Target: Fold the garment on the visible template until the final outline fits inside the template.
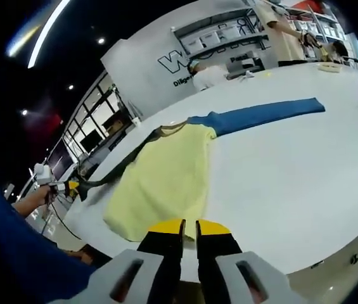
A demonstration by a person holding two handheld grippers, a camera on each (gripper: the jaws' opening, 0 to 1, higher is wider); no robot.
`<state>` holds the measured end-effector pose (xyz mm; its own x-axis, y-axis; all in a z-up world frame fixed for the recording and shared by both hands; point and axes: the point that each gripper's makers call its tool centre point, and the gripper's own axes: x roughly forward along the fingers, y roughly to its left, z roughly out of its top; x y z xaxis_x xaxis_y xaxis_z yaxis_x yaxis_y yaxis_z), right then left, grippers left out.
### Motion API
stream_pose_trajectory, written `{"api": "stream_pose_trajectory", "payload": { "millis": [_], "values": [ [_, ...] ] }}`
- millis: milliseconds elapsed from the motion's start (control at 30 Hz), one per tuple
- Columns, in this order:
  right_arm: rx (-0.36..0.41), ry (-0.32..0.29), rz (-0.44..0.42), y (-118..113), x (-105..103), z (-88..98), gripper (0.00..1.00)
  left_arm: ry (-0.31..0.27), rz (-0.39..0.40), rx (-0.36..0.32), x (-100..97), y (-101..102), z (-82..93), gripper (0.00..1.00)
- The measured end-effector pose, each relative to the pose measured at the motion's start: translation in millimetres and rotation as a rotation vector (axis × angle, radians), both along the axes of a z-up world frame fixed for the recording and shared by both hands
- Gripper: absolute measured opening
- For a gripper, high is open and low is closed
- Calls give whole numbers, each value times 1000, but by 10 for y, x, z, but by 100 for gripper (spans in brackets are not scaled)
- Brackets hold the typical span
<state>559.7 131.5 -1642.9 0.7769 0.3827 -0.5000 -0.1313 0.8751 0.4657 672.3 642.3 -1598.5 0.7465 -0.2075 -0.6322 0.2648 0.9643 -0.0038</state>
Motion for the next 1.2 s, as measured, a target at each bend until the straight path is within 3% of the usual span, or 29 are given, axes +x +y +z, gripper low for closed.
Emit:
{"api": "stream_pose_trajectory", "payload": {
  "millis": [33, 167, 300, 433, 533, 667, 833, 967, 1133, 1200],
  "values": [
    [0, 1, -2, 0, -3, -2, 0, 2, 2, 0, -11, -8, 10, 2],
    [0, 3, -17, 12, -36, -2, 1, 23, 42, -18, 68, 368, -43, 2],
    [-2, 8, -26, 71, -93, 1, 1, 38, -8, 6, 168, 398, -151, 5],
    [4, 15, -30, 147, -117, -31, 1, 37, -77, 63, 116, 235, -189, 15],
    [3, 17, -23, 216, -133, -30, 1, 24, -95, 96, 104, 238, -264, 23],
    [4, 20, -18, 238, -140, -30, 1, -14, -194, 161, 4, 29, -302, 28],
    [2, 23, -16, 242, -137, -26, 1, -52, -326, 243, -137, -266, -373, 28],
    [5, 25, -19, 243, -132, -16, 1, -64, -392, 315, -181, -296, -544, 27],
    [8, 28, -18, 247, -143, -14, 1, -98, -422, 410, -358, -345, -518, 27],
    [7, 31, -16, 251, -147, -23, 1, -113, -441, 485, -420, -256, -574, 27]
  ]
}}
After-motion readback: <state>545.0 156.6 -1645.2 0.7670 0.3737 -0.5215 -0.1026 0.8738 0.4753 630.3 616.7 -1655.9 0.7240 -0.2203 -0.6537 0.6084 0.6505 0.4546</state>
